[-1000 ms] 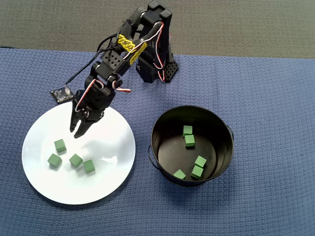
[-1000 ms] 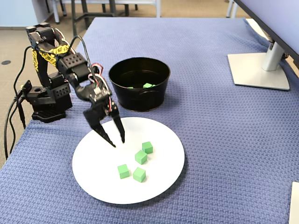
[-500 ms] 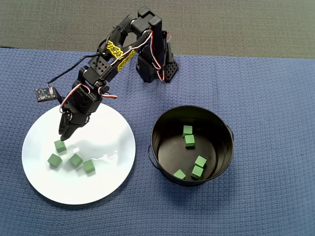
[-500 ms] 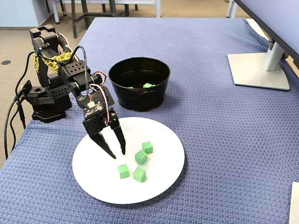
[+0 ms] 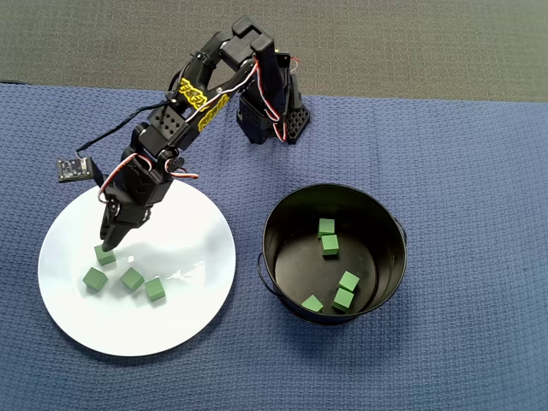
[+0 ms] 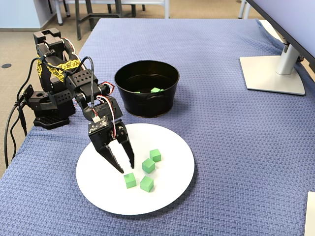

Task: Pick up the green cubes from the white plate and place them in the black recipient

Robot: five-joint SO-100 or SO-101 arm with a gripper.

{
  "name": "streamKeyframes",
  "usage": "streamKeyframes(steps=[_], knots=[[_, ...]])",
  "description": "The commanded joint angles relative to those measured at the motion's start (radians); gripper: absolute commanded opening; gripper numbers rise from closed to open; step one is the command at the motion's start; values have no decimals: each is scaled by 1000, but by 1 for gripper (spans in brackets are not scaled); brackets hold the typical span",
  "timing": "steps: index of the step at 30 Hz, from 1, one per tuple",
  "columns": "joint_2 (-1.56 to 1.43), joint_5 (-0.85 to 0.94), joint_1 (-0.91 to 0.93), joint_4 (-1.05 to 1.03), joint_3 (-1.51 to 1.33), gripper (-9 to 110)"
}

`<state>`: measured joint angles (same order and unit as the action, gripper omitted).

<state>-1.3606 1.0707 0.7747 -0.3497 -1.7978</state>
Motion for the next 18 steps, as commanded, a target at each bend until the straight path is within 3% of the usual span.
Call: streamKeyframes(steps=[1,9,18], knots=[[11,6,21,-8,98,13],[40,26,34,-35,110,26],[80,29,54,-31,123,26]])
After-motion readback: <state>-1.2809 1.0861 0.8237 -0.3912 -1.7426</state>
